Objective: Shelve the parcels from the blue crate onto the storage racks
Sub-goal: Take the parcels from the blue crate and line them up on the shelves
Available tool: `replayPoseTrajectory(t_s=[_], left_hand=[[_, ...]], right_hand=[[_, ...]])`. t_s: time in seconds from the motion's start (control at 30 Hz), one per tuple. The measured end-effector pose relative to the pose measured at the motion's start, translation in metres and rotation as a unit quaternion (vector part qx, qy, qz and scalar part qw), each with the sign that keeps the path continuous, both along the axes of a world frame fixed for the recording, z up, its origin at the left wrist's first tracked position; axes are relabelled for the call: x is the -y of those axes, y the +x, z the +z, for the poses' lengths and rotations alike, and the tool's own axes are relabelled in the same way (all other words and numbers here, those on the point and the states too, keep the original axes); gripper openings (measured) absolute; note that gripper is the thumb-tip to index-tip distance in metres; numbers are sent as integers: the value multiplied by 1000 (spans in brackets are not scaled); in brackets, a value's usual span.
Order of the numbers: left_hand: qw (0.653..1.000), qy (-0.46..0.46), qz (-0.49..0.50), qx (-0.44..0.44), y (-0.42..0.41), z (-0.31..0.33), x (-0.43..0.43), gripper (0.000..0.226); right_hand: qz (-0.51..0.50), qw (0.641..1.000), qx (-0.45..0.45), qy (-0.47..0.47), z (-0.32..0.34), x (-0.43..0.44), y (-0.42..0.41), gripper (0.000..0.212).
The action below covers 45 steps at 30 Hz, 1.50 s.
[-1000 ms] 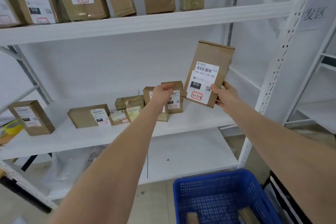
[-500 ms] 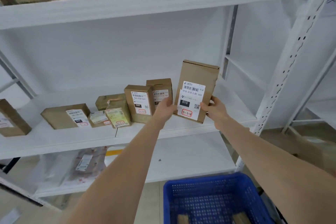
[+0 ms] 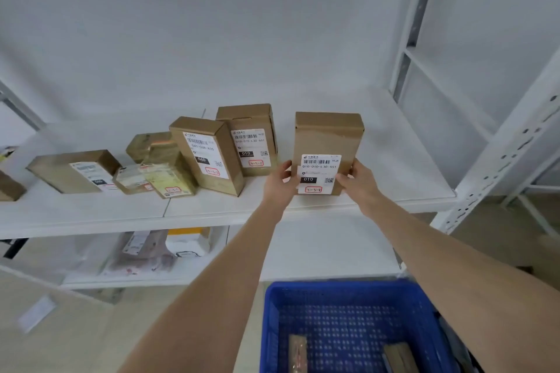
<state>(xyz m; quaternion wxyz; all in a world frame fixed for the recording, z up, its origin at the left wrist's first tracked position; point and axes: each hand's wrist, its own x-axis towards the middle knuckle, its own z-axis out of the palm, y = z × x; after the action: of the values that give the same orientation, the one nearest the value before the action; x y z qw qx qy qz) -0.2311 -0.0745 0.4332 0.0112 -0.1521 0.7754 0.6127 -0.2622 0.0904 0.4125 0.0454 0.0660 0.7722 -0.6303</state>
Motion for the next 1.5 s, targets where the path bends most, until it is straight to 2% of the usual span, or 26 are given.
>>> replayPoseTrajectory(t_s=[0.27, 0.4, 0.53, 0.63, 0.97, 1.5], left_hand=[[999, -43, 29, 7, -4, -22, 6, 38], [996, -82, 23, 24, -4, -30, 9, 23], [992, -120, 27, 40, 0, -35, 5, 28], [990, -127, 42, 40, 1, -39, 2, 28], [987, -150, 28, 44, -6, -45, 2, 27], [984, -175, 8, 38, -53, -43, -12, 31]], right_hand=[[17, 999, 0, 45, -21, 3, 3, 54], [2, 993, 15, 115, -28, 12, 5, 48], [-58, 987, 17, 152, -37, 21, 15, 36], [-81, 983, 14, 162, -41, 29, 23, 35], [-90, 967, 13, 239, -45, 38, 22, 32], [-78, 960, 39, 264, -35, 31, -21, 37]])
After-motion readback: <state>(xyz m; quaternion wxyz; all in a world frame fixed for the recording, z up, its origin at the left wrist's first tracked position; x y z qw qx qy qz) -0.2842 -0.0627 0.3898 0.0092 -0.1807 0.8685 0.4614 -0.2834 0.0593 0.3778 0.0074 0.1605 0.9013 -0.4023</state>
